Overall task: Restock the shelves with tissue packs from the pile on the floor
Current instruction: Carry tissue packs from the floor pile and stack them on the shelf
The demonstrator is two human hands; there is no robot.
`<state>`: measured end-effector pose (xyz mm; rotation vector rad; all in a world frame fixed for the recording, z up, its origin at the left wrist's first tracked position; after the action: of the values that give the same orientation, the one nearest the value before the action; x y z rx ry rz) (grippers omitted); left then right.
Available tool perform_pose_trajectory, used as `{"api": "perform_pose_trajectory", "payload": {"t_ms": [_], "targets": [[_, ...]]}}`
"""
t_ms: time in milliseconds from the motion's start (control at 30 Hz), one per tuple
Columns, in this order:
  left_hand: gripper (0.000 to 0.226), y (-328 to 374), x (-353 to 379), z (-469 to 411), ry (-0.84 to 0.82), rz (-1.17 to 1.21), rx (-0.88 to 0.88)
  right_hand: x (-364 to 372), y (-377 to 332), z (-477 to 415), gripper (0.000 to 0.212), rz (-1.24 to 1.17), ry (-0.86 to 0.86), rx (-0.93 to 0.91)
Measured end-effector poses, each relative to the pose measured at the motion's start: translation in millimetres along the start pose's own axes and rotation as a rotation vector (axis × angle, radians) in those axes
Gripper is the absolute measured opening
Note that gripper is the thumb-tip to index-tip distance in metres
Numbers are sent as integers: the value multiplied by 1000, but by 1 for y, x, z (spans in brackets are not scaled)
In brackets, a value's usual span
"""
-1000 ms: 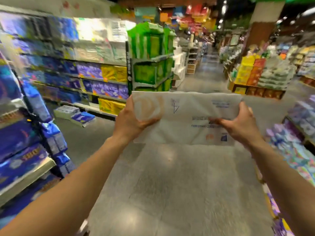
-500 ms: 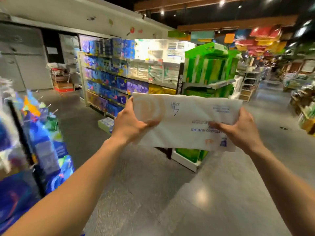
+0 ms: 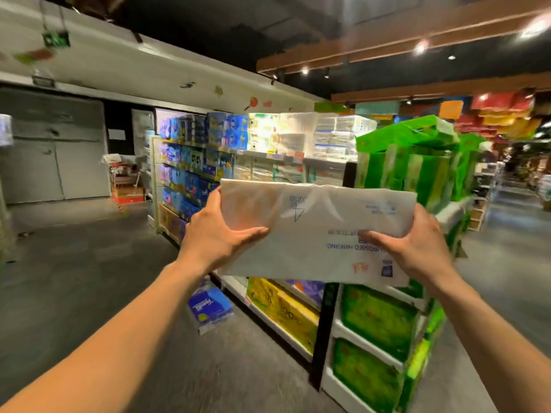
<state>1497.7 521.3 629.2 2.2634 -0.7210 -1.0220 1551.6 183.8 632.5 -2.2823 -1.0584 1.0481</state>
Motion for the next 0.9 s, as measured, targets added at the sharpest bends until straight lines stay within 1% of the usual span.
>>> {"api": "perform_pose_trajectory", "payload": {"t_ms": [133,200,267,367,433,567,600,700,733,767,867,900], "targets": [[112,-33,46,-124,63,9,-56,76,32,-143,84,-25,-46,-65],[111,-50,60,-186,97,5,-83,113,34,-212,77,-57,-66,-78],[102,-72,73,-243,134,0,-103,153,37,-270,69,-81,-71,-114],[88,-120,97,-328,179,-13,-103,221,50,-344,62,-77,-40,-193],[89,-154,116,-385,205,-14,-93,270,66,-392,63,-54,-29,-215],[90,-213,162,-508,218,27,-17,353,102,-489,81,33,15,-217],[89,-225,172,-540,208,42,-2,369,106,-514,80,39,33,-213],[89,-254,199,-644,200,58,46,410,111,-591,65,52,111,-192],[90,-261,207,-679,204,64,68,421,113,-615,64,68,120,-180],[91,-268,216,-712,196,70,91,433,116,-640,66,89,122,-173],[96,-289,251,-802,164,106,164,470,139,-716,88,155,164,-163],[97,-297,264,-829,162,113,186,481,146,-738,91,160,189,-161]]}}
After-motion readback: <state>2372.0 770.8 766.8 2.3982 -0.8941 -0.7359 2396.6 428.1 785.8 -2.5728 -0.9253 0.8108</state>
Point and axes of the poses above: each hand's wrist, its own z-axis away from the middle knuckle, its own x-axis out of the palm, y = z × x, the point moved 1 cm from there along -z, towards the middle knuckle, and after that the axes turned 1 degree about -z, right-handed, at the moved point
